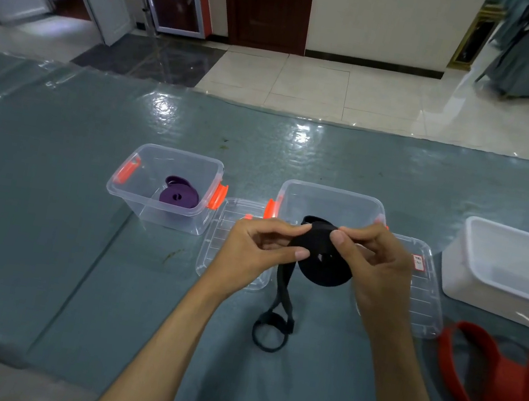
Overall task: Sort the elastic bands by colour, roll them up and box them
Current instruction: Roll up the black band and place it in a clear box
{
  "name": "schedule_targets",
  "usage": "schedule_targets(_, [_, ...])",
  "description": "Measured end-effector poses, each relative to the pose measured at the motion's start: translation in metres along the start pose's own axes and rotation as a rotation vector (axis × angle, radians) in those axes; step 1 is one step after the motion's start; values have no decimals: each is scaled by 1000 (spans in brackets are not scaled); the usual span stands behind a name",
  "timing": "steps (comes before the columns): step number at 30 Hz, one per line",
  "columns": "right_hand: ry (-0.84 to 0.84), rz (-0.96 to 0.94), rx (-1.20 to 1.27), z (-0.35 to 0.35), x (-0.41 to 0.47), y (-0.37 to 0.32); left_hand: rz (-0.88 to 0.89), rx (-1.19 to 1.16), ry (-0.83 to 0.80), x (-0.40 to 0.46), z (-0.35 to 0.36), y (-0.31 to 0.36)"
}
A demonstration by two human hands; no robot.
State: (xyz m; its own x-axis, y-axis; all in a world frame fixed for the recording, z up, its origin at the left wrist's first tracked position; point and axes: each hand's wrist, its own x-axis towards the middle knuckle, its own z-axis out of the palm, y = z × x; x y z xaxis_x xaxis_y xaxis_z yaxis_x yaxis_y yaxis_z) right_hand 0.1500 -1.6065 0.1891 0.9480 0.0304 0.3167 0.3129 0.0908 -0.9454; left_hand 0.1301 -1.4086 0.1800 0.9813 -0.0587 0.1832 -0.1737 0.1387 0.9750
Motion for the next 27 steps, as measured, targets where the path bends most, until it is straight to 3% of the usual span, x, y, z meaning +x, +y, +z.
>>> schedule_targets(6, [-128, 82, -37, -10, 0, 1, 44, 81, 97, 0, 4, 3])
schedule_targets(11, [-64, -47, -82, -5, -2, 0, 57, 58, 109, -1, 9, 2])
schedule_targets(15, [-101, -19, -109, -4, -3, 0, 33, 53, 109, 1, 4, 3])
schedule_targets(20, [1, -50, -139, 3, -4, 3, 10, 72, 100, -4, 1, -10])
schedule_targets(23, [38, -44, -169, 6, -6, 5, -149, 50, 239, -11, -15, -44])
schedule_targets(27, [81, -45, -159, 8, -8, 4, -562, 155, 500, -37, -37, -120])
